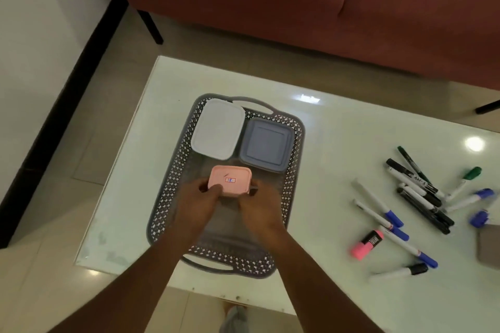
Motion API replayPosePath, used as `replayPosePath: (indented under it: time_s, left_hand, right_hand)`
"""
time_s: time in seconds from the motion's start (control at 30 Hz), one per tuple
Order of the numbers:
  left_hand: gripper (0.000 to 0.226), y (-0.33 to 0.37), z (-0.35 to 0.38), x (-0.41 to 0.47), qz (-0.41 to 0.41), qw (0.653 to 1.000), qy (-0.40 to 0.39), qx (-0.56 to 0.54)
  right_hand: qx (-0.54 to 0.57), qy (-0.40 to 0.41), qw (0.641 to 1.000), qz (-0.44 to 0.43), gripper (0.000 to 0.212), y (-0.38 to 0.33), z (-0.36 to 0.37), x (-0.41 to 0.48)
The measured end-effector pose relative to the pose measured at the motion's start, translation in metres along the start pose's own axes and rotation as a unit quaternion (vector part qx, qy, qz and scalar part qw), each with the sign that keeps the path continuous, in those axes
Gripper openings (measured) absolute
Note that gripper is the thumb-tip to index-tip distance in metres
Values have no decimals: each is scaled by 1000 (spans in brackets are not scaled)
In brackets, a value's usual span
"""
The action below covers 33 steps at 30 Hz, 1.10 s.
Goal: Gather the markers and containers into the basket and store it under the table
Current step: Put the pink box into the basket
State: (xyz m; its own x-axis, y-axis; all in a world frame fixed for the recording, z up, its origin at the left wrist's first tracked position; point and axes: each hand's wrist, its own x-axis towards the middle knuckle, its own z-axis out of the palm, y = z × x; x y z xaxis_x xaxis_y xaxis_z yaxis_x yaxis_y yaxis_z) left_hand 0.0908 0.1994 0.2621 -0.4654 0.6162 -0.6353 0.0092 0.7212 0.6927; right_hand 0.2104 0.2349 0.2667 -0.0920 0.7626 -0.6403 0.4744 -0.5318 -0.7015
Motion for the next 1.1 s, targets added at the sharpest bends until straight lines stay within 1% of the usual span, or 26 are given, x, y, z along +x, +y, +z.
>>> replayPosePath:
  time_s: [0.03,0.1,0.13,0.2,0.27,0.33,0.4,0.5,0.57,0.63,0.67,0.7,0.73,0.77,0.8,0.83,0.87,0.9,0.93,1.0,1.03,1.1]
  left_hand:
    - [21,1,1,0,4,1000,19,9]
    - [12,3,0,1,8,997,81,19]
    - [9,3,-1,2,4,993,114,12]
    - [12,4,-2,1,-13,987,155,-25]
    - [16,5,1,0,-44,983,164,-64]
    - [21,7,6,-2,-74,978,160,-112]
    - [25,8,9,2,-104,968,160,-161]
    - [22,11,8,7,-123,957,167,-201]
    - [20,11,6,5,-122,957,165,-203]
    - [20,11,7,0,-118,961,164,-189]
    - [20,9,8,-3,-118,964,166,-173]
    - [17,8,11,-6,-114,967,169,-153]
    - [13,11,13,-13,-111,970,173,-129]
    - [17,13,18,-21,-108,973,177,-105]
    - [24,16,24,-29,-98,976,178,-78]
    - [27,19,30,-37,-84,980,172,-61]
    - [28,24,39,-47,-65,985,155,-48]
    - [25,27,50,-56,-35,989,136,-39]
    - [23,30,63,-64,4,993,118,-24]
    - [19,37,93,-82,73,994,80,-5]
    - [18,42,111,-93,110,993,53,6]
    - [18,51,153,-115,186,981,-6,48]
  right_hand:
    - [4,6,1000,4,37,2,5,4]
    - [0,1,1000,-6,33,4,18,7]
    - [4,-2,1000,-18,33,4,25,9]
    - [5,-5,999,-32,35,0,38,8]
    - [13,-7,999,-39,36,-2,50,8]
    - [56,-1,998,-26,33,0,57,8]
    - [93,-22,995,-17,29,1,63,7]
    - [86,-34,995,-32,28,0,65,6]
    - [75,-38,996,-34,31,2,67,6]
    - [-14,-37,997,-69,25,2,66,2]
    - [-76,-32,991,-100,17,7,65,2]
    - [-91,-29,989,-109,7,7,62,-1]
    - [-76,-19,990,-121,10,9,56,-6]
    - [-37,-5,994,-103,18,7,46,-14]
    - [12,-10,996,-89,20,10,36,-20]
    - [9,-4,997,-78,18,8,27,-27]
    - [-11,14,996,-88,15,7,14,-33]
    - [-12,31,995,-92,13,5,0,-38]
    - [8,53,994,-98,14,6,-17,-40]
    - [81,90,986,-116,21,17,-56,-48]
    - [90,112,982,-127,23,26,-80,-52]
    - [50,162,975,-143,23,46,-132,-58]
